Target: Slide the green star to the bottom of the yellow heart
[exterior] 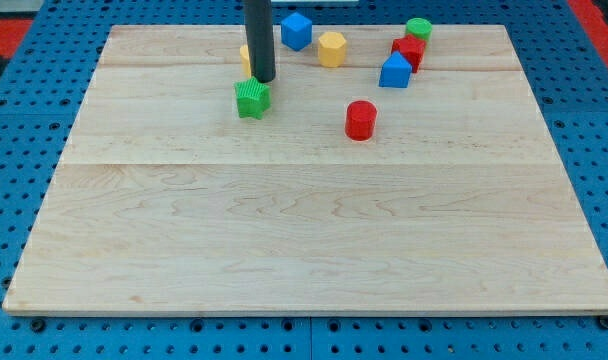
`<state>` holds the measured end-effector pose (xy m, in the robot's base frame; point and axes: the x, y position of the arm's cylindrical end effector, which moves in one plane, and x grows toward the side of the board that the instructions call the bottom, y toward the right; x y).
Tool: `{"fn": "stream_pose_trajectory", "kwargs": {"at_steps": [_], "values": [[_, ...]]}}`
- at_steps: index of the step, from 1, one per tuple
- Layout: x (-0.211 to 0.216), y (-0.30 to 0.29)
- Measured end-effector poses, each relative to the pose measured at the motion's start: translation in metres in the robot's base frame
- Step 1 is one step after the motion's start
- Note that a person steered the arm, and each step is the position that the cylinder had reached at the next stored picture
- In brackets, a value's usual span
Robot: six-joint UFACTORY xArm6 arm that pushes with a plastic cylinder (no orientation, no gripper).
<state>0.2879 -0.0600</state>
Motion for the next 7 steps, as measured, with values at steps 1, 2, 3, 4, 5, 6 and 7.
{"fn": "stream_pose_trajectory", "kwargs": {"at_steps": [1,2,3,4,5,6,7], "values": [[0.000,-0.021],[0.000,0.027],[0.000,0.075],[-0.011,0.102],[-0.019,0.129],[-0.035,0.142],[-0.030,0.107]]}}
